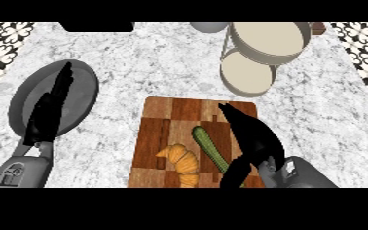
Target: Pick the squash from the cutting board and place it in the tiered basket
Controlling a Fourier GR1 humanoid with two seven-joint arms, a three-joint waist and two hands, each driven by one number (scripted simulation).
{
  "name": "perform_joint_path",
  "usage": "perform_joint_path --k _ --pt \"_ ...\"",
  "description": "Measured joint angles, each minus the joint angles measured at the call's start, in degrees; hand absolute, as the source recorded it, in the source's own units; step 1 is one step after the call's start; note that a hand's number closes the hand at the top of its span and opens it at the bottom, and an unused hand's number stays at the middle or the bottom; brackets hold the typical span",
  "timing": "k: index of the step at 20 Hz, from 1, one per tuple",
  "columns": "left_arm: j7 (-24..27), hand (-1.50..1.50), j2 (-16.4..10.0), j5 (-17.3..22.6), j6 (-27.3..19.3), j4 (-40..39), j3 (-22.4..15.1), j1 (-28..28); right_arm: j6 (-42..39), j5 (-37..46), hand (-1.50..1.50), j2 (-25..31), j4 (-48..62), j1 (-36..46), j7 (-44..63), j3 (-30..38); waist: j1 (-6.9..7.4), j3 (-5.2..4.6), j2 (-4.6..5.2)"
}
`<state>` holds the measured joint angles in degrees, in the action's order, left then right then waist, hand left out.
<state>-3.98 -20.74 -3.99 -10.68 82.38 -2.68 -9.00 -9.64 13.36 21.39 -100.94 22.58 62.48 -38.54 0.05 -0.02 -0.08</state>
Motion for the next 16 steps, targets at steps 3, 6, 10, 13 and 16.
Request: perform_joint_path --k 3,6,10,13,16 --pt "0.8 0.0 -0.1 0.3 1.1 0.2 0.8 0.9 -0.4 2.3 -1.5 -0.4 -1.2 -2.1 0.0 -0.8 -0.04 0.0 0.0" --pt "-0.2 0.0 0.2 -0.1 1.6 1.6 1.1 1.2 -1.1 3.4 -1.5 -1.9 -0.4 -2.3 -0.2 -0.3 0.04 0.01 0.0" --pt "-1.3 0.0 1.1 -0.9 1.7 1.9 1.2 0.4 -1.3 5.1 -1.5 -3.7 1.2 -3.5 -0.6 -0.1 0.0 0.01 0.03" --pt "-0.2 0.0 1.2 -1.0 2.3 1.9 1.9 1.1 -1.5 6.3 -1.5 -4.9 2.9 -4.6 -1.2 0.1 0.04 0.01 0.03" --pt "-0.8 0.0 1.7 -1.5 2.5 2.2 2.2 0.8 -1.6 8.1 -1.5 -6.8 6.2 -4.8 -2.3 0.4 0.07 0.02 0.06"
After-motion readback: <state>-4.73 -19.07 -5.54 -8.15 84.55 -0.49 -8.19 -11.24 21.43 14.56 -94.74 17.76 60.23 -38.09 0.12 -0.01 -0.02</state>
